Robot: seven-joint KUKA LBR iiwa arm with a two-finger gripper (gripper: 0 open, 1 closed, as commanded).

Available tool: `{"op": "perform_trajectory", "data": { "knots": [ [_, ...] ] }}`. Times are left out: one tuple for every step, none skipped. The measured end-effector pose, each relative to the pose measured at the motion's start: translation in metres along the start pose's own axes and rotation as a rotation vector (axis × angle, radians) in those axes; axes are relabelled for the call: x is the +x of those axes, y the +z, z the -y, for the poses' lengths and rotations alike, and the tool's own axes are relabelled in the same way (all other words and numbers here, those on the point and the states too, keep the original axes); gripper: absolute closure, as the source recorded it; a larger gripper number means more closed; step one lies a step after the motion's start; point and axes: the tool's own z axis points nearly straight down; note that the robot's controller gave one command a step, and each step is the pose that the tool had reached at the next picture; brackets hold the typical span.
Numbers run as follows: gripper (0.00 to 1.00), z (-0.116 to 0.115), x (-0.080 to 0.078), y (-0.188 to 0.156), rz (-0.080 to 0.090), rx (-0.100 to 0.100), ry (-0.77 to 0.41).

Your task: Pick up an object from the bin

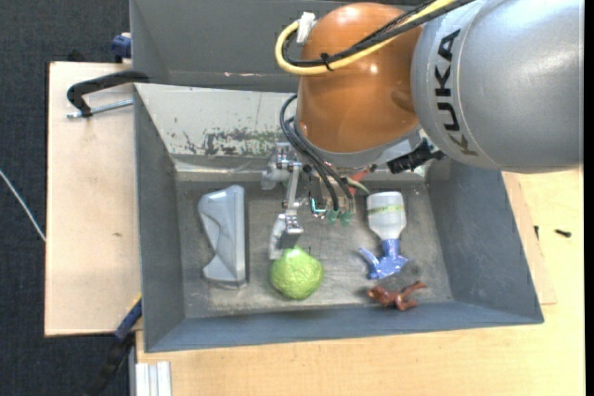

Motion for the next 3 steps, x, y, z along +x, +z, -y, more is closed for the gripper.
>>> {"op": "perform_trajectory", "data": {
  "knots": [
    [0.00,0.001,-0.002,-0.004,0.009,-0.002,0.003],
    [0.00,-0.006,-0.003,0.030,0.014,-0.002,-0.064],
    [0.00,-0.011,-0.002,0.043,0.010,0.000,-0.088]
  ]
}}
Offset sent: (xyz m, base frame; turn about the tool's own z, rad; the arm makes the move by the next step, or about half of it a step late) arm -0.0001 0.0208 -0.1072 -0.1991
